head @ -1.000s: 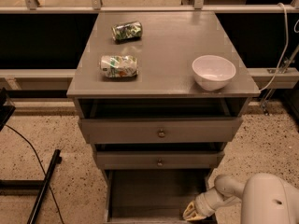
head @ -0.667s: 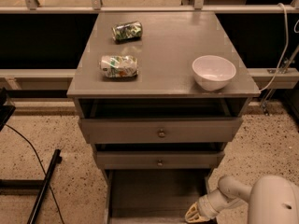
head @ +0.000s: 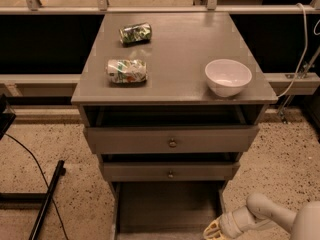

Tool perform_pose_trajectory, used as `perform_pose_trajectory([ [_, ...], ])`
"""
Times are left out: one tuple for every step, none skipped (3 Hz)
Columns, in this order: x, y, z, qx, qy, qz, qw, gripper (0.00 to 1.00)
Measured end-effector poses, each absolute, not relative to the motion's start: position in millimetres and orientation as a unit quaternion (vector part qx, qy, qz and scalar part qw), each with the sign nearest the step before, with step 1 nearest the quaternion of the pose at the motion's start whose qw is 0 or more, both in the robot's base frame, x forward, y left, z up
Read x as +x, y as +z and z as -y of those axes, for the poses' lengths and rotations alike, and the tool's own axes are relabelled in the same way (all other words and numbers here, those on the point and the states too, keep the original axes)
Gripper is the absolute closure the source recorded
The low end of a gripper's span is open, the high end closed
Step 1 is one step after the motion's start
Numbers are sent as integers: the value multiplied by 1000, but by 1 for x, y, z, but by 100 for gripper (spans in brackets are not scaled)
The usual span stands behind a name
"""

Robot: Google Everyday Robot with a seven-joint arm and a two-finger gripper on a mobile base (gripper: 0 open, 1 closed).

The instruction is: Open bottom drawer

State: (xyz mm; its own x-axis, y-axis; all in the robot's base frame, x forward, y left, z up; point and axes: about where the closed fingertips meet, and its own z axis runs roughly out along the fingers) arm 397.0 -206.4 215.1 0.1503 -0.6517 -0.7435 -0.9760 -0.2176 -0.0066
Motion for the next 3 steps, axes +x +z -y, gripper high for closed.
perform_pose_trajectory([
  [410,250,222,-697,283,-579,314,95],
  [421,284,240,-677,260,-589,357,77],
  [419,282,238,-676,263,-588,356,45],
])
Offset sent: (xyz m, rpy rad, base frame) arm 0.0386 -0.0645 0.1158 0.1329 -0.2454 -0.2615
